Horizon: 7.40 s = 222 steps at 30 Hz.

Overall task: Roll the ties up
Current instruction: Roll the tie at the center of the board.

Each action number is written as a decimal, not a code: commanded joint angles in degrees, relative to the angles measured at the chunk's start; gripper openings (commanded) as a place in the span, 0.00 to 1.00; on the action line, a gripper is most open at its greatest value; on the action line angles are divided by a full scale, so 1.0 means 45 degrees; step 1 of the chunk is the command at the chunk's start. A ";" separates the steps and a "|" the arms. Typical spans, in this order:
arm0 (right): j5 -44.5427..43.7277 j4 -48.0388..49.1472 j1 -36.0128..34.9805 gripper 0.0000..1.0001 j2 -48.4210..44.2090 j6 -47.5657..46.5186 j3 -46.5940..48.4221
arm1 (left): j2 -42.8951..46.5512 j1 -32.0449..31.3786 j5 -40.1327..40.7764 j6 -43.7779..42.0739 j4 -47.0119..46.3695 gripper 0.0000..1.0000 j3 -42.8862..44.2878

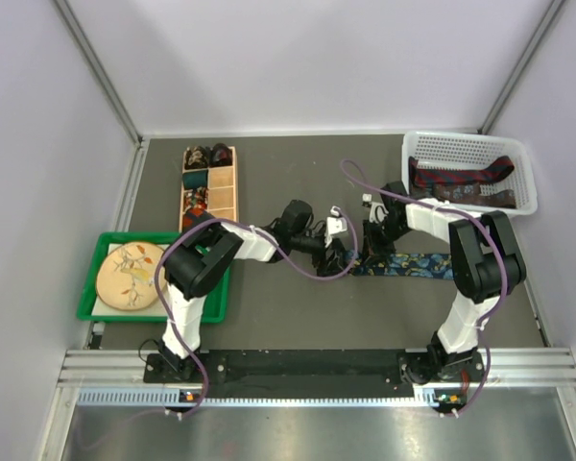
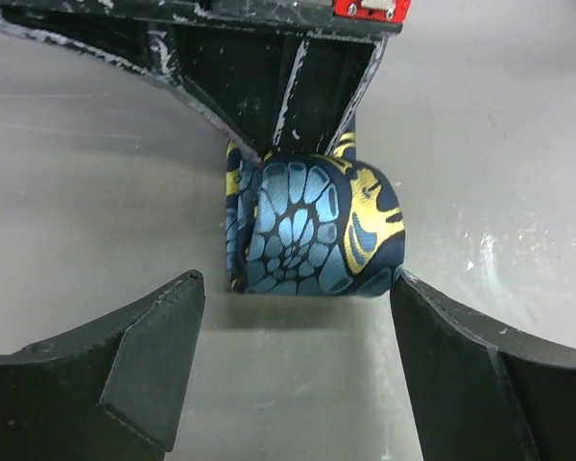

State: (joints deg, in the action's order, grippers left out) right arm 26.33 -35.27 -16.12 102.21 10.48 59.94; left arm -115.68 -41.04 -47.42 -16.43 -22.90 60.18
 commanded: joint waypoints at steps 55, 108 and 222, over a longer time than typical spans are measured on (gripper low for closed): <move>0.4443 0.2817 0.0477 0.40 0.0156 0.1187 -0.0587 | -0.1598 -0.1662 0.5713 -0.5471 1.1787 0.32 0.4536; -0.0421 0.0786 0.0535 0.00 0.0899 0.0015 0.0546 | -0.0875 -0.0998 0.0907 -0.1820 0.1748 0.83 0.2914; -0.2061 0.0006 -0.0109 0.00 0.1368 -0.0199 0.1289 | 0.0572 0.0272 0.0148 -0.3500 0.3274 0.99 0.1704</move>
State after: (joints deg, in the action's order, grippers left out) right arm 31.79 -34.44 -16.36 104.81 13.93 65.08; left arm -110.54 -39.72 -42.11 -34.09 0.62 67.77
